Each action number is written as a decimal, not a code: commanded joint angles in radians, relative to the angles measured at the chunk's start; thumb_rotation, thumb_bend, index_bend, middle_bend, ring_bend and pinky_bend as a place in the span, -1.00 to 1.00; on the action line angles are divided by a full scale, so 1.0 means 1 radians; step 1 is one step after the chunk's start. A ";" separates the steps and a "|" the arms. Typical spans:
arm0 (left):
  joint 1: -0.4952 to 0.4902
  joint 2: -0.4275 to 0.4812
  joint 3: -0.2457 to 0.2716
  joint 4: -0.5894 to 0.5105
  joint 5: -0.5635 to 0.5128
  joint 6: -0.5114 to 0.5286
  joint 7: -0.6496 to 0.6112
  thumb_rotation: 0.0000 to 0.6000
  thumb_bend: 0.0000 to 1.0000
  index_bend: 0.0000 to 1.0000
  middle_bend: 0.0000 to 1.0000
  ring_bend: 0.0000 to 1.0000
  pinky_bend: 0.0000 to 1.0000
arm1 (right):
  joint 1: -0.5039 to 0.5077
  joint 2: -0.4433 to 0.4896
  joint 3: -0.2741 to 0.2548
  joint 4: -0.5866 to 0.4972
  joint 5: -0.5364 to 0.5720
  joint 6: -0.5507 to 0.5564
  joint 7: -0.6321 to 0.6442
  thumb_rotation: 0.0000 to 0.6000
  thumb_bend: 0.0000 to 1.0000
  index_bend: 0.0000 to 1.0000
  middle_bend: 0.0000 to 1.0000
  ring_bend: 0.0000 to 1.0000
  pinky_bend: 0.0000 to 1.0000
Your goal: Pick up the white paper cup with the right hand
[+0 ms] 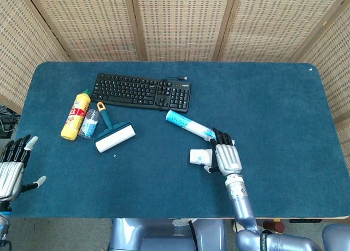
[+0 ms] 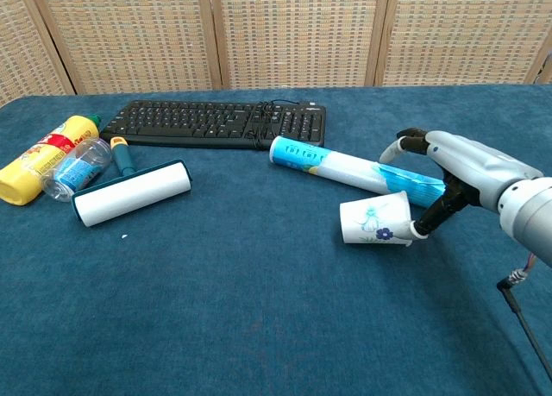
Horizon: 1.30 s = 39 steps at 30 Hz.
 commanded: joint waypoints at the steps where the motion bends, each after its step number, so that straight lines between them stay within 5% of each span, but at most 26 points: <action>1: 0.001 0.001 0.001 -0.002 0.003 0.002 -0.001 1.00 -0.65 -1.00 -1.00 -1.00 -1.00 | -0.015 0.007 -0.030 -0.022 -0.052 0.035 -0.027 1.00 -0.57 -0.52 -1.00 -1.00 -1.00; 14: 0.002 0.011 0.002 -0.006 0.000 -0.002 -0.023 1.00 -0.65 -1.00 -1.00 -1.00 -1.00 | -0.040 -0.106 -0.105 -0.114 -0.049 0.088 -0.228 1.00 -0.57 -0.47 -1.00 -1.00 -1.00; 28: 0.002 0.019 0.000 -0.004 0.003 -0.002 -0.054 1.00 -0.65 -1.00 -1.00 -1.00 -1.00 | -0.019 -0.264 -0.090 0.079 -0.103 0.176 -0.416 1.00 -0.56 -0.40 -1.00 -1.00 -1.00; 39: 0.000 0.018 0.008 -0.013 0.013 -0.007 -0.044 1.00 -0.65 -1.00 -1.00 -1.00 -1.00 | -0.008 -0.328 -0.049 0.123 -0.118 0.193 -0.521 1.00 -0.56 -0.37 -0.99 -1.00 -1.00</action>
